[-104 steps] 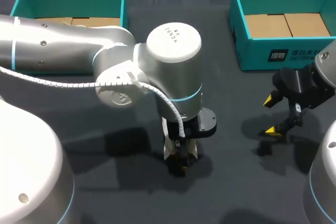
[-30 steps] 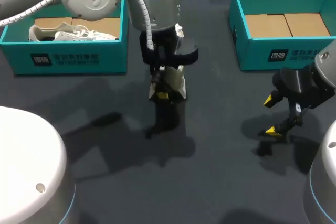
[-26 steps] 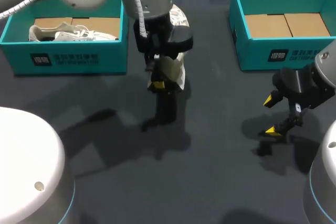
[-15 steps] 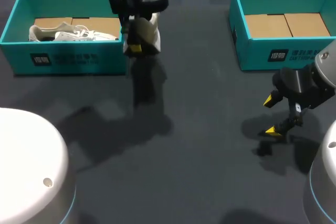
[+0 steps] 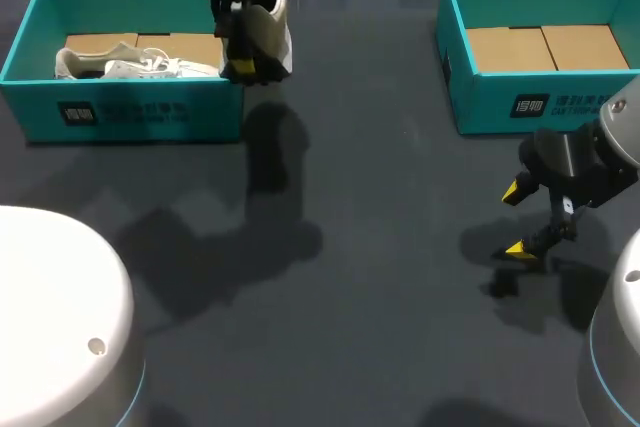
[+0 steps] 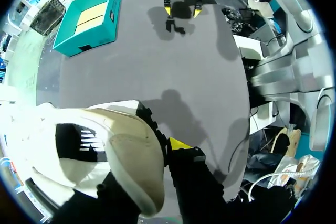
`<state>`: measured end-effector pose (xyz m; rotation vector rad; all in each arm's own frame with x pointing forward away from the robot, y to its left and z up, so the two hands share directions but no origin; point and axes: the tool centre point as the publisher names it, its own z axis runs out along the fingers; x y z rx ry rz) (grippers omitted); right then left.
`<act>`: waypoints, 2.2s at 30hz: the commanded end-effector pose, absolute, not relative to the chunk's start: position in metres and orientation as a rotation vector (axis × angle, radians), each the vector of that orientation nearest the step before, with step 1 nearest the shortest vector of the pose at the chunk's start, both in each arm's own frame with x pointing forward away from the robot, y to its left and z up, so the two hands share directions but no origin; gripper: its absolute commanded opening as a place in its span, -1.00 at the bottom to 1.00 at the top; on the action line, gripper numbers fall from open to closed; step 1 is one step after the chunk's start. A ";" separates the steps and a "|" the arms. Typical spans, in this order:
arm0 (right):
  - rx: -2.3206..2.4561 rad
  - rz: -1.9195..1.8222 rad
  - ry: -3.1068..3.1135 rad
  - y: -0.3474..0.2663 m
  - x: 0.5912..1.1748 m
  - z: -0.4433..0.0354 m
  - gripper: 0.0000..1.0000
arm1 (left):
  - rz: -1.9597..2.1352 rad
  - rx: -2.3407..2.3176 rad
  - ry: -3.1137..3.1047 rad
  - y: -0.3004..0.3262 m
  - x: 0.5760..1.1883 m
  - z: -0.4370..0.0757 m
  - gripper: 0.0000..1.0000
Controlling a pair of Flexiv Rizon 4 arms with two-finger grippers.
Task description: Take the shoe out of the shoebox, open the shoe tongue, remove and reinsert the insole, then place the shoe into the shoebox
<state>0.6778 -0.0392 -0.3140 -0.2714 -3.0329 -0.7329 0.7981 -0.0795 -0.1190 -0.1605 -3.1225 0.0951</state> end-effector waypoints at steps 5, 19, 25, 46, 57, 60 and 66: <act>-0.274 -0.728 -3.036 -0.039 0.677 -0.314 1.00 | 0.068 -0.167 -3.140 -0.042 0.845 -0.103 -1.00; -0.274 -0.728 -3.036 -0.039 0.677 -0.314 1.00 | 0.056 -0.058 -3.092 0.076 0.941 -0.096 -1.00; -0.274 -0.728 -3.036 -0.039 0.677 -0.314 1.00 | 0.060 -0.035 -3.059 0.134 0.977 -0.108 -1.00; -0.274 -0.728 -3.036 -0.039 0.677 -0.314 1.00 | 0.070 -0.077 -3.011 0.260 1.059 -0.129 -1.00; -0.274 -0.728 -3.036 -0.039 0.677 -0.314 1.00 | 0.102 -0.098 -2.987 0.266 1.084 -0.134 -1.00; -0.274 -0.728 -3.036 -0.039 0.677 -0.314 1.00 | 0.094 -0.154 -2.978 0.275 1.104 -0.142 -1.00; -0.274 -0.728 -3.036 -0.039 0.677 -0.314 1.00 | -0.013 -0.577 -2.938 0.283 1.123 -0.148 -1.00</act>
